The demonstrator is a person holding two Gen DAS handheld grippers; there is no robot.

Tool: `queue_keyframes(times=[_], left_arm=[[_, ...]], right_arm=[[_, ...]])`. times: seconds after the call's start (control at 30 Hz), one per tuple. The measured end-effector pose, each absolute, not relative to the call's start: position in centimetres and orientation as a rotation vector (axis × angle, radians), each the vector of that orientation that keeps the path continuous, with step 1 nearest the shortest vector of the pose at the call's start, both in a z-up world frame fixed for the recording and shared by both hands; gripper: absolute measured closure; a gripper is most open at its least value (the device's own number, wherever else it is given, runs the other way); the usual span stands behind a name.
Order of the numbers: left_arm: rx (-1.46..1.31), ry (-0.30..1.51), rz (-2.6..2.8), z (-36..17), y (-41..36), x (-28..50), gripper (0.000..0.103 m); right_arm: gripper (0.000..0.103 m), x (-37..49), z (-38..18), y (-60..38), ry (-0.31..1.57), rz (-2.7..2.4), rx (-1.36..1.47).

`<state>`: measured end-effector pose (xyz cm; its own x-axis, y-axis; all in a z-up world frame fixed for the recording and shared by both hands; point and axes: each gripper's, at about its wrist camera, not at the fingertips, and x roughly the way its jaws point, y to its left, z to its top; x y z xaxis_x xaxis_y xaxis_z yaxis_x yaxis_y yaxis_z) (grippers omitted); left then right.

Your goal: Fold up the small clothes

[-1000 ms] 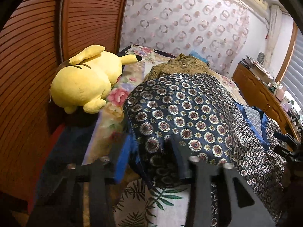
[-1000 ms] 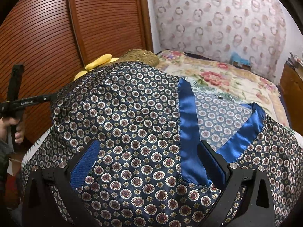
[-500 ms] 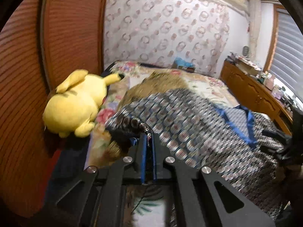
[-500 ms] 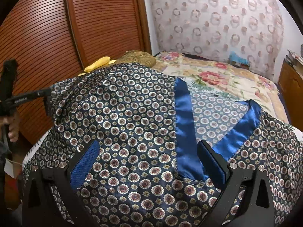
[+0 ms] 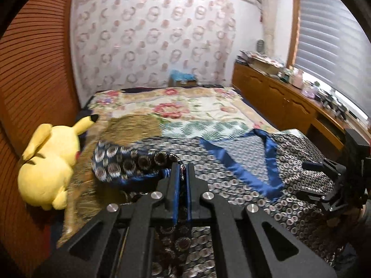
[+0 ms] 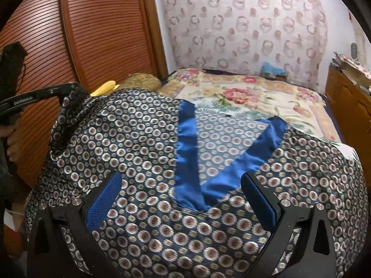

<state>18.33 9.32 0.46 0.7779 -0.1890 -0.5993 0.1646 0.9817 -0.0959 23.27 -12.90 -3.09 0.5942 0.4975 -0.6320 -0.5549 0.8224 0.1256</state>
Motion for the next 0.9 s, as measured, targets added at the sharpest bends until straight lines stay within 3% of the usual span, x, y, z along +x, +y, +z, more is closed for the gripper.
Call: queue_keyframes(times=[0.17,0.47,0.53,0.9], left_arm=[[-0.021,0.68,-0.191,0.3,7.7,18.6,0.098],[-0.018,0.636,-0.113,1.5,10.0,16.1,0.062],[-0.026,0.635,-0.085,1.3,11.0,15.5,0.049],[-0.046,0.688,-0.038,-1.7,12.9,14.5,0.048]], right_arm=[[0.0,23.5,-3.1,-14.3,0.714,0.587,-0.072],[0.0,24.2,-3.0,-13.1,0.722,0.616,-0.1],[0.001,24.4,-2.9,-12.2,0.718,0.643,-0.115],[0.006,24.9,-2.9,-7.8,0.714,0.727,-0.173]])
